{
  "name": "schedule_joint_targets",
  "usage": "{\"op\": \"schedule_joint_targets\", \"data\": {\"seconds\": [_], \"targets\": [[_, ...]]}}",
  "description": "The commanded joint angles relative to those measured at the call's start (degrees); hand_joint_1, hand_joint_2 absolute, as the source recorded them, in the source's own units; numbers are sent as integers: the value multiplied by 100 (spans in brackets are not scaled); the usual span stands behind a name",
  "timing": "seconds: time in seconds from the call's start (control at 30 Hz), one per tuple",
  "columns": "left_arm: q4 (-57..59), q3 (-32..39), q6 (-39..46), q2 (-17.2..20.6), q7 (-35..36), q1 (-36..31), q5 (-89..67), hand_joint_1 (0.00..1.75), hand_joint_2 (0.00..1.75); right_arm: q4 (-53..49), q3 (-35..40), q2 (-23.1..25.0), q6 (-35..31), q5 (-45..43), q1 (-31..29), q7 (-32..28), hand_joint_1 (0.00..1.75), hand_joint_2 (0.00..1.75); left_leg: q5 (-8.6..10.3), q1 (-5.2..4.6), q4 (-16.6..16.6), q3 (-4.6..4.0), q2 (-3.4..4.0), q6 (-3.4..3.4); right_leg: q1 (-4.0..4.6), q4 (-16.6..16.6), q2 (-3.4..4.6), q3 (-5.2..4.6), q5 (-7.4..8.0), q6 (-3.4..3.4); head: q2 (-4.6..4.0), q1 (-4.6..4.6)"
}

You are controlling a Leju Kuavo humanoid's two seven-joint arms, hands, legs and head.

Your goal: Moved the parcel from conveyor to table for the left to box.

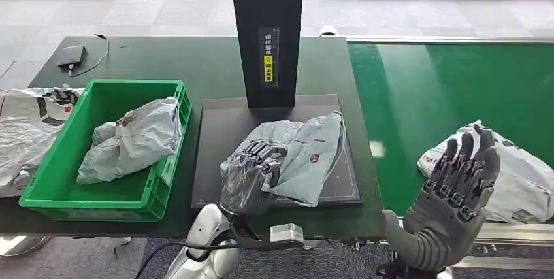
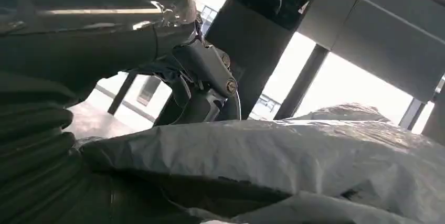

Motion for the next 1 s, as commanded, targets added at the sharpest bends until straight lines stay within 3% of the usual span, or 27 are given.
{"op": "schedule_joint_targets", "data": {"seconds": [0.03, 0.13, 0.17, 0.2, 0.57, 0.6, 1.0], "targets": [[1115, -309, 52, -64, 62, -296, -121, 175, 175, -144, 33, 32, -3, 162, 320, 15, 0, 175, 4, -1, -14, 14, -10, 1, 0, -13, -9, 17, 0, -6, 0, 0], [1478, -347, -102, -135, 78, -418, -91, 175, 175, -172, 27, 62, -3, 187, 364, 15, 0, 175, 4, 0, -12, 11, -17, 1, 1, -12, -16, 15, -2, -6, 0, 0], [1675, -351, -237, -171, 138, -505, -73, 58, 175, -146, 28, 70, -3, 194, 331, 15, 0, 175, 2, 1, -7, 8, -11, 0, 1, -9, -11, 10, -2, -4, 0, 0], [1817, -337, -263, -215, 175, -554, -54, 0, 175, -118, 26, 91, -3, 232, 314, 15, 0, 175, 3, 1, -8, 9, -11, 1, 2, -11, -10, 12, 0, -5, -2, 0], [2255, -432, -246, -255, 383, -709, -244, 3, 175, -61, 63, 81, -3, 235, 290, 15, 0, 175, 5, -1, -14, 12, -8, 2, 1, -15, -10, 12, 0, -7, -2, 2], [2301, -486, -268, -236, 384, -727, -303, 175, 175, -45, 99, 53, -3, 196, 274, 15, 0, 175, 2, 1, -4, 4, -6, 1, 2, -6, -8, 4, -1, -4, -2, 2], [2493, -654, -199, -197, 501, -693, -550, 175, 175, 14, 129, 17, -3, 100, 171, 15, 0, 175, 3, -1, -9, 8, 3, 1, 0, -9, 1, 5, 2, -5, -2, 2]]}}
